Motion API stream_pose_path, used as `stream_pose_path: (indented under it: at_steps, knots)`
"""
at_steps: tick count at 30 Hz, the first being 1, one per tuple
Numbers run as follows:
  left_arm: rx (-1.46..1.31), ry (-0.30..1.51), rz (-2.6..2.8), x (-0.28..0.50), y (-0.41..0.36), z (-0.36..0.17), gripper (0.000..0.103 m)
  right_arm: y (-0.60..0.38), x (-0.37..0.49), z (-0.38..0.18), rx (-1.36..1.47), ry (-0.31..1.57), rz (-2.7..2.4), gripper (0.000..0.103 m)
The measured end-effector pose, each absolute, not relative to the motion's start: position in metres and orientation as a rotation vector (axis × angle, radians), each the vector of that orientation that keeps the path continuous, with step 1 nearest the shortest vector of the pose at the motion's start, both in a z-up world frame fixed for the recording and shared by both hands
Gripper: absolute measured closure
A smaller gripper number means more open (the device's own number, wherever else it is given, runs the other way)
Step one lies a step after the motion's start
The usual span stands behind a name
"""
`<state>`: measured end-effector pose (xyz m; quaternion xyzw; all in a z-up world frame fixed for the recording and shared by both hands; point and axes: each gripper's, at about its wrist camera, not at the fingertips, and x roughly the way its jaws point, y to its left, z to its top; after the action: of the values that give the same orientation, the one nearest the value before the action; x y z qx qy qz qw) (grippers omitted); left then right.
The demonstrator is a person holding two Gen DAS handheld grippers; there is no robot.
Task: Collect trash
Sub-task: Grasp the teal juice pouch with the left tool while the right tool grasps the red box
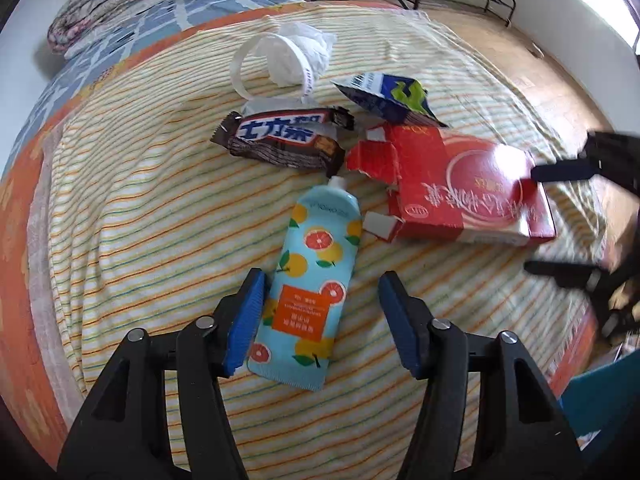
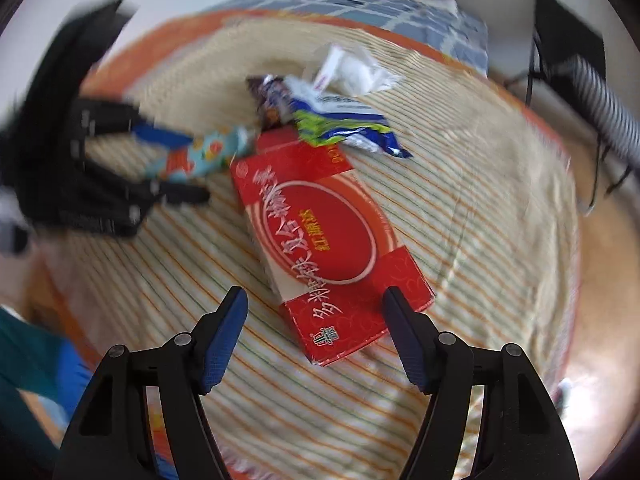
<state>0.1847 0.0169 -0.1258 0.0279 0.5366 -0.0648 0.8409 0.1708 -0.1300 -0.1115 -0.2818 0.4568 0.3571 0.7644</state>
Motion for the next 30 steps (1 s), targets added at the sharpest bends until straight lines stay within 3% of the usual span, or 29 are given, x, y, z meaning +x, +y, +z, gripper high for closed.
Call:
stream_pose_path:
  at_steps: [3,5,10,11,12,13,15,24,30]
  knots:
    - [0.036,1.127,-0.132,0.190,0.025,-0.125,0.061,-0.116,0.157,-0.123,-0.778,0.913,0.719,0.028]
    - [0.003,1.125,-0.139,0.191,0.030,-0.124,0.063,-0.113,0.150,-0.124,-0.833,0.837,0.682,0.019]
    - [0.001,1.117,-0.146,0.189,0.031,-0.124,0.065,-0.107,0.153,-0.125,-0.828,0.828,0.648,0.019]
    - [0.002,1.116,-0.146,0.188,0.031,-0.124,0.065,-0.107,0.155,-0.124,-0.821,0.834,0.650,0.022]
    - [0.000,1.117,-0.147,0.188,0.031,-0.123,0.065,-0.106,0.158,-0.123,-0.813,0.837,0.633,0.031]
    - [-0.004,1.118,-0.150,0.188,0.032,-0.123,0.065,-0.105,0.160,-0.123,-0.812,0.850,0.623,0.059]
    - [-0.014,1.119,-0.154,0.187,0.032,-0.123,0.066,-0.105,0.165,-0.115,-0.797,0.829,0.613,0.066]
    - [-0.037,1.123,-0.164,0.188,0.036,-0.122,0.067,-0.140,0.205,-0.076,-0.522,0.868,0.599,0.069]
    - [-0.027,1.119,-0.142,0.191,0.032,-0.123,0.066,-0.134,0.219,-0.086,-0.497,0.896,0.602,0.069]
